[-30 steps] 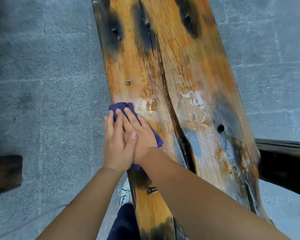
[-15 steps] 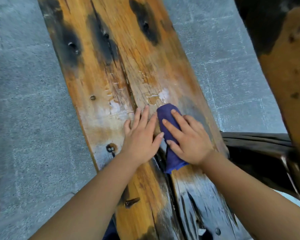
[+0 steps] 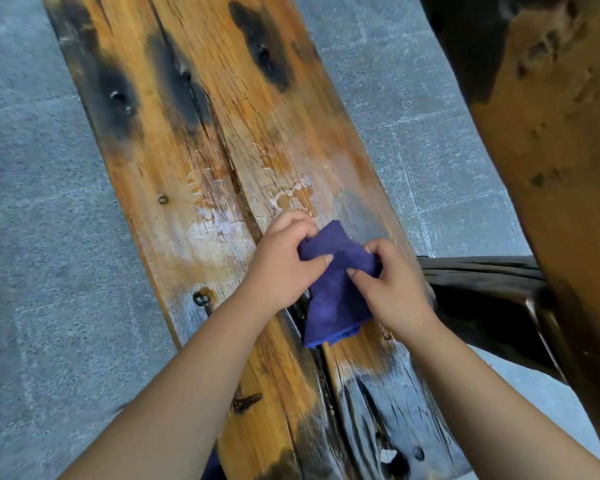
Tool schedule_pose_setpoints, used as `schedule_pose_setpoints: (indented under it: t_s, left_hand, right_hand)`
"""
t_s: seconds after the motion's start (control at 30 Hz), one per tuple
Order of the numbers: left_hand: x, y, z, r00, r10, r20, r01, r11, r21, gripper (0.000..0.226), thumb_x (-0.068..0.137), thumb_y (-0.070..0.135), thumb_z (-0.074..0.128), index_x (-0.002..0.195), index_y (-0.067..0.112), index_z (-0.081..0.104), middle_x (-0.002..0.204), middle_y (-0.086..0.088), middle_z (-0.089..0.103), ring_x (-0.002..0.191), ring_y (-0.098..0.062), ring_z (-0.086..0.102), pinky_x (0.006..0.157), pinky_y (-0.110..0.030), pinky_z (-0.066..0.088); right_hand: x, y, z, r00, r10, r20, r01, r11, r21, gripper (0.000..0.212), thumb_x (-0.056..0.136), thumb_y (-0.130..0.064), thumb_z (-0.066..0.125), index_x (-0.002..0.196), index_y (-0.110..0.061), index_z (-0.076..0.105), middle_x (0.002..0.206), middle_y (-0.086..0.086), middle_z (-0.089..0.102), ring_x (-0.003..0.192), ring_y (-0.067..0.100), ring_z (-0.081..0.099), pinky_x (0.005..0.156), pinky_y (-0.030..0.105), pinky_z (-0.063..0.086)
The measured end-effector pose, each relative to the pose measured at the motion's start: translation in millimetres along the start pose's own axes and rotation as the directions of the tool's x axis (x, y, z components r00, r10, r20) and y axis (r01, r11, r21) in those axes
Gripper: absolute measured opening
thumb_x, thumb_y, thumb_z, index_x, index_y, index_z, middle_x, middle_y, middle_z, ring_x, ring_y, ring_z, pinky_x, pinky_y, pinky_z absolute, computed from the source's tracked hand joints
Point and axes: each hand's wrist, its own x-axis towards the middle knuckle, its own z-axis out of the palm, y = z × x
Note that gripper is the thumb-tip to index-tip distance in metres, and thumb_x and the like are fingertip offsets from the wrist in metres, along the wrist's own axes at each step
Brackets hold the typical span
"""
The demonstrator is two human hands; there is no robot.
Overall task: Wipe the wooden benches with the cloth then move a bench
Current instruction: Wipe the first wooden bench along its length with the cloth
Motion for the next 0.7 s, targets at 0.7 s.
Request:
schedule_pose_setpoints:
  t_s: [0.7]
  left_hand:
    - [-42, 7, 37, 0.983, 0.034, -0.179, 0.075, 0.819, 0.568, 0.047, 0.088, 0.035, 0.053, 0.132, 0.019, 0.047, 0.141, -0.004, 0.044, 0.131, -0.025, 0.04, 0.101, -0.048, 0.042]
  right_hand:
    - [-14, 23, 0, 0.985, -0.162, -0.059, 0.111, 0.858, -0.501, 0.035, 0.084, -0.024, 0.068, 0.116, -0.015, 0.058, 0.136, 0.014, 0.05, 0.124, 0.035, 0.046, 0.101, 0.044, 0.04]
